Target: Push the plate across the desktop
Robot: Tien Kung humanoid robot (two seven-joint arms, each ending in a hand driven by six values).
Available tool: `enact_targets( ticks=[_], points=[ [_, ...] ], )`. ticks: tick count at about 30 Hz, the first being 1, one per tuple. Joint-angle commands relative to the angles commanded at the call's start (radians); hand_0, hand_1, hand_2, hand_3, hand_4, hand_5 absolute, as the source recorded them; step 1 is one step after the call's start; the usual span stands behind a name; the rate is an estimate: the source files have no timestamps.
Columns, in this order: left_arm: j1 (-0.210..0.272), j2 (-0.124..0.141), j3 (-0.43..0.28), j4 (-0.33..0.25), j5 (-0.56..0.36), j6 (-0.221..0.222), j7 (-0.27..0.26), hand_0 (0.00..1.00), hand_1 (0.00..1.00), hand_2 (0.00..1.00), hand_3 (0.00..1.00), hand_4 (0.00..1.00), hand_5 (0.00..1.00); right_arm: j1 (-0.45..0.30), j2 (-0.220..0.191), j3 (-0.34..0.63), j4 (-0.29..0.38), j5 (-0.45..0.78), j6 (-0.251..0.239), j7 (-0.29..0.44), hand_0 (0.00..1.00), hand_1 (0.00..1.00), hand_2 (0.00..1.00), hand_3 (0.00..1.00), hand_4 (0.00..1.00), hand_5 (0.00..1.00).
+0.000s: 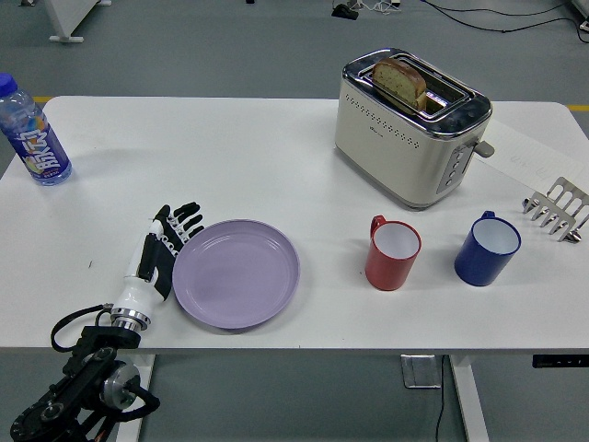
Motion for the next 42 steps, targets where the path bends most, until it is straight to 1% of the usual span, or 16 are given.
enact_targets(
  ticks=[16,25,31,36,40,42],
  points=[
    [-0.002,0.005,0.062,-0.021,-0.019,-0.007,0.001,0.798,0.842,0.828,0.694,0.532,0.998,-0.008,-0.001,0.009,0.000,-0.011,-0.001,-0.003,0.692,0.703,0.796,0.726,0.359,0.322],
    [-0.004,0.005,0.079,-0.023,-0.019,-0.015,0.004,0.792,0.838,0.823,0.693,0.529,0.998,-0.010,0.000,0.014,0.000,-0.017,-0.001,-0.005,0.692,0.703,0.795,0.726,0.360,0.323],
    [-0.009,0.003,0.069,-0.026,-0.016,-0.015,0.004,0.790,0.836,0.822,0.692,0.529,0.998,-0.009,0.000,0.015,0.000,-0.018,-0.001,-0.004,0.692,0.703,0.796,0.726,0.361,0.325],
    [-0.019,0.008,0.036,-0.034,-0.009,-0.013,0.005,0.790,0.836,0.822,0.692,0.529,0.998,-0.008,0.000,0.015,0.000,-0.018,-0.001,-0.004,0.692,0.703,0.796,0.726,0.361,0.325],
    [-0.030,0.021,0.001,-0.043,0.002,-0.011,0.007,0.788,0.835,0.822,0.691,0.529,0.998,-0.007,0.000,0.017,0.000,-0.019,0.000,-0.003,0.692,0.703,0.795,0.726,0.360,0.324],
    [-0.040,0.035,-0.024,-0.048,0.011,-0.010,0.011,0.788,0.835,0.822,0.691,0.529,0.998,-0.007,0.000,0.019,0.000,-0.021,0.000,-0.003,0.692,0.703,0.795,0.726,0.360,0.324]
  ],
)
